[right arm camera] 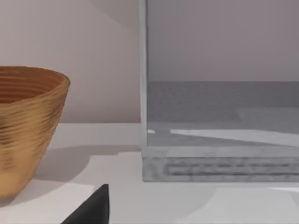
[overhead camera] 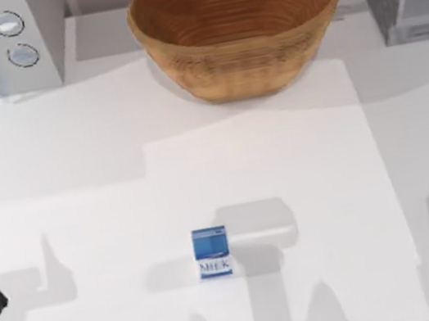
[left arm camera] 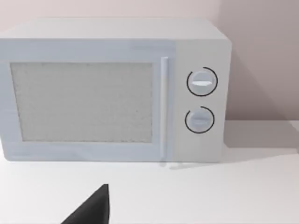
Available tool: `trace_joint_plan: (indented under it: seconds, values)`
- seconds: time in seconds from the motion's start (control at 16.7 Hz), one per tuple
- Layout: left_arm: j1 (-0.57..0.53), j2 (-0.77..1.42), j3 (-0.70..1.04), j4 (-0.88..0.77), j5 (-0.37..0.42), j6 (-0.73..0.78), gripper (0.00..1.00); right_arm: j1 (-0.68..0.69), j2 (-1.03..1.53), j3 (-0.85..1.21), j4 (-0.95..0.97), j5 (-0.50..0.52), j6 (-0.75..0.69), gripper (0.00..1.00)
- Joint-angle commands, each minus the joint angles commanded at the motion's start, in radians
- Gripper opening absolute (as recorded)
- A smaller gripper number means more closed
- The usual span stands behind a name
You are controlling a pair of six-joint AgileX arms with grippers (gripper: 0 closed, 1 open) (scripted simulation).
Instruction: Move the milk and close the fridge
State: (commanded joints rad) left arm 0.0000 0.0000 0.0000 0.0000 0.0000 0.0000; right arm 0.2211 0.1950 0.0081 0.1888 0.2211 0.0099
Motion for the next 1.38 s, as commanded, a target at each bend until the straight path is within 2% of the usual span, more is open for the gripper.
trace_joint_plan:
  seconds: [0.42, 0.66, 0.84, 1.14, 1.38]
  values:
    - [0.0, 0.0, 0.0, 0.0, 0.0, 0.0, 1.0, 0.468, 0.373, 0.01, 0.353, 0.466, 0.007, 1.0]
    - [0.0, 0.0, 0.0, 0.0, 0.0, 0.0, 1.0, 0.652, 0.527, 0.015, 0.497, 0.654, 0.008, 1.0]
    - [0.0, 0.0, 0.0, 0.0, 0.0, 0.0, 1.0, 0.703, 0.573, 0.016, 0.541, 0.707, 0.008, 1.0]
    - [0.0, 0.0, 0.0, 0.0, 0.0, 0.0, 1.0, 0.7, 0.571, 0.013, 0.539, 0.705, 0.008, 1.0]
    - [0.0, 0.0, 0.0, 0.0, 0.0, 0.0, 1.0, 0.741, 0.678, 0.088, 0.608, 0.754, 0.016, 1.0]
